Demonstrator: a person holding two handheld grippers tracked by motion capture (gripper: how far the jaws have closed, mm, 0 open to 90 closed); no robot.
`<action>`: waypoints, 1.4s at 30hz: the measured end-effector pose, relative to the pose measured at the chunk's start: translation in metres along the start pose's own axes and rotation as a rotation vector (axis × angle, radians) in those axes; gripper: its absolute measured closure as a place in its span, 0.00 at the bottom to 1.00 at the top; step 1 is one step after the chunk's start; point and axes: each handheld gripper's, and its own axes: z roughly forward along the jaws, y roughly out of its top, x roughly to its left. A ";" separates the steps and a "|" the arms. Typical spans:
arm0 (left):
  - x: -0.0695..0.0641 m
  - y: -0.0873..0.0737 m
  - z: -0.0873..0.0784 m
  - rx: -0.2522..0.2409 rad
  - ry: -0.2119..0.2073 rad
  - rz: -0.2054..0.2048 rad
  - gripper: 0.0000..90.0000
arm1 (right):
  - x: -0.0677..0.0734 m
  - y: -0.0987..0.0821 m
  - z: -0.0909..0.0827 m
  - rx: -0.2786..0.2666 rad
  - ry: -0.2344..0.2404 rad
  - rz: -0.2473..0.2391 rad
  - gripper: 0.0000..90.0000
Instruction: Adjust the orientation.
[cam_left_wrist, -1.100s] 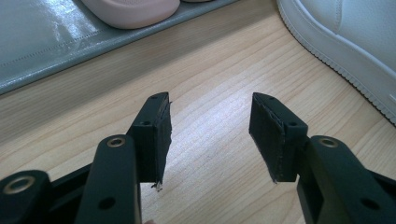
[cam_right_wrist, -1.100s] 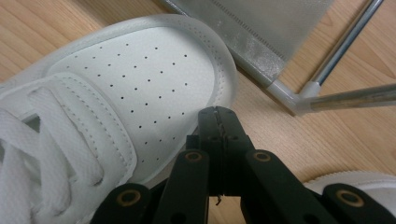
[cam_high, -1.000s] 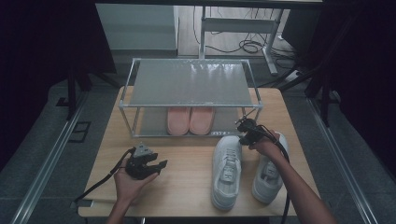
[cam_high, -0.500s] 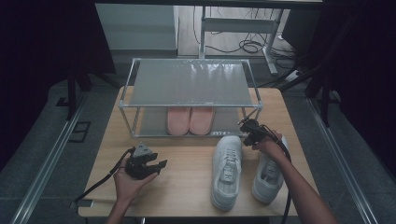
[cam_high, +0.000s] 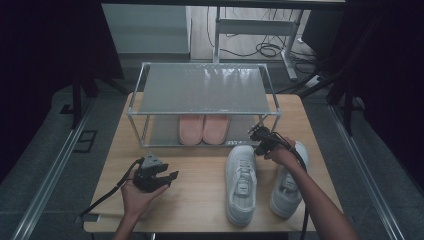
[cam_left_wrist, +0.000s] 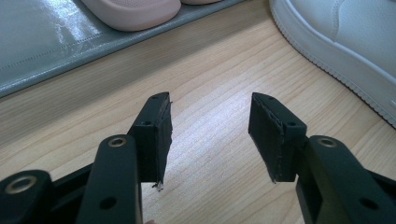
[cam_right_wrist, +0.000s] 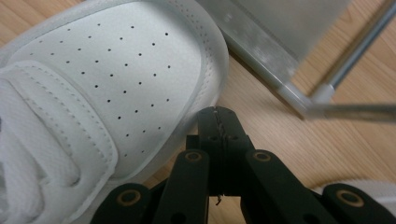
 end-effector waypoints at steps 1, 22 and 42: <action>0.000 0.000 0.000 0.001 0.001 0.001 0.55 | 0.003 0.002 0.000 -0.002 -0.003 -0.009 1.00; 0.000 0.000 0.001 0.008 0.000 0.000 0.55 | 0.028 0.019 0.001 -0.068 0.076 -0.061 1.00; 0.000 0.000 0.000 -0.001 0.001 0.002 0.55 | 0.024 0.019 0.007 -0.041 0.073 -0.050 1.00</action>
